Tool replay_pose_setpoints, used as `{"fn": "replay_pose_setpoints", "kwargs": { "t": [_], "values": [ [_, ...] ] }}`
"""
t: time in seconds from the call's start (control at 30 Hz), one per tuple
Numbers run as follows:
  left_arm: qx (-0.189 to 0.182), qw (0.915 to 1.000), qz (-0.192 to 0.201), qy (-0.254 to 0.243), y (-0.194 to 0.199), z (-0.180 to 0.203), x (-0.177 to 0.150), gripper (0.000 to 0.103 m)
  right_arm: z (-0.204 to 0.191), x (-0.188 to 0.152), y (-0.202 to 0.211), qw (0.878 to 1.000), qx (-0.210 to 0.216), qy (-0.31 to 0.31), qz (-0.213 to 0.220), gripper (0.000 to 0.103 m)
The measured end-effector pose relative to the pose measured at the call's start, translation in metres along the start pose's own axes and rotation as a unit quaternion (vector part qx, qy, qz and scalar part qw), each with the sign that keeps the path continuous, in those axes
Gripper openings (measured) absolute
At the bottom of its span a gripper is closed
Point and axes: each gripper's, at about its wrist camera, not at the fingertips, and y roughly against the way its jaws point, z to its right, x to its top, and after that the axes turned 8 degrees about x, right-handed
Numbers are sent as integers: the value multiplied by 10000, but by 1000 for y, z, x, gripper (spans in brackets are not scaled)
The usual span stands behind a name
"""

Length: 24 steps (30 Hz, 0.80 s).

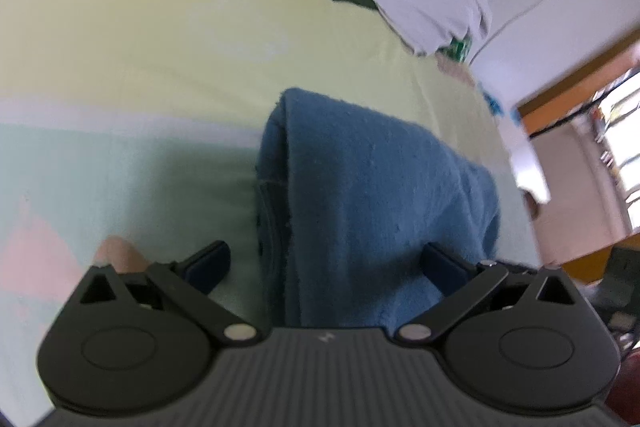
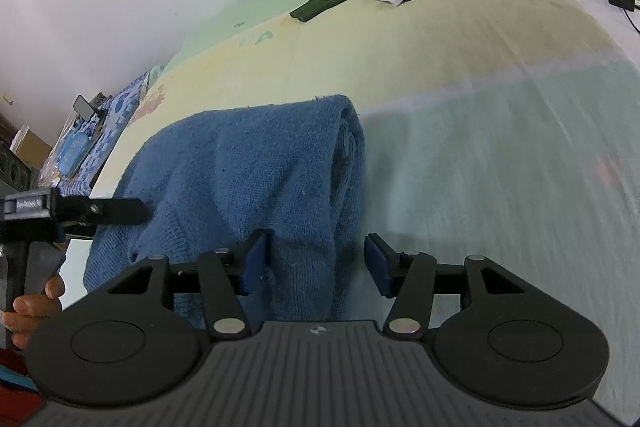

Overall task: Fold clothes
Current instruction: 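Close both grippers on the edge of the folded blue sweater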

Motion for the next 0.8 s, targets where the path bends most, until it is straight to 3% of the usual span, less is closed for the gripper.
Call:
{"fn": "replay_pose_setpoints", "kwargs": {
  "t": [0.23, 0.63, 0.8],
  "values": [
    [574, 9980, -122, -217, -4, 17, 1, 102, -8, 2, -4, 9998, -160, 138, -62, 54],
    [674, 9971, -172, -296, -6, 20, 0, 102, -4, 4, -6, 9998, 66, -168, -79, 56],
    [677, 9971, -200, -272, -6, 20, 0, 102, -3, 3, -7, 9998, 117, -129, -70, 62]
  ]
}}
